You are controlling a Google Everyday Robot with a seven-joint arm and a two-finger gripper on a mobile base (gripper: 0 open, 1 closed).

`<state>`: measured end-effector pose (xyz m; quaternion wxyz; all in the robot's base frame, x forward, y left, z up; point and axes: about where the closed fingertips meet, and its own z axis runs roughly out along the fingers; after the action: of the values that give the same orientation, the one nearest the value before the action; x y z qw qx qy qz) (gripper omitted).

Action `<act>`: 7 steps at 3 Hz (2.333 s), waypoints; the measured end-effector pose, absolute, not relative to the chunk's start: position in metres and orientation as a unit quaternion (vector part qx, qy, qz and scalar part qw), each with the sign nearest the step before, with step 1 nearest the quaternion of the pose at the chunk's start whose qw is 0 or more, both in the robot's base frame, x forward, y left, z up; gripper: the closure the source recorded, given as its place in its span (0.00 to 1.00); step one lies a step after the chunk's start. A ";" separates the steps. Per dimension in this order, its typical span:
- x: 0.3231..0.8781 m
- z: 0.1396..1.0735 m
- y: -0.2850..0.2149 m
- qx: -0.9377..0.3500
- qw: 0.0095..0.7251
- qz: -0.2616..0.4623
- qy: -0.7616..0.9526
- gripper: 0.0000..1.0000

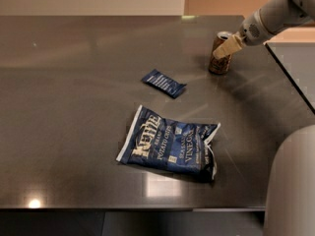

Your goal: Move orange can near blue chip bag

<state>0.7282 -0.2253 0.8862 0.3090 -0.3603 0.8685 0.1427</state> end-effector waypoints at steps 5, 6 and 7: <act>0.551 0.939 -0.175 -0.506 0.290 0.196 0.789 1.00; 0.521 0.934 -0.161 -0.526 0.276 0.207 0.777 1.00; 0.503 0.924 -0.149 -0.540 0.266 0.215 0.769 1.00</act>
Offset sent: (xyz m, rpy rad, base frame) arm -0.0771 0.0131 0.0587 0.0171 -0.0913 0.1797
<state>0.5034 -0.1487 0.9241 0.2665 -0.5395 0.7693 0.2147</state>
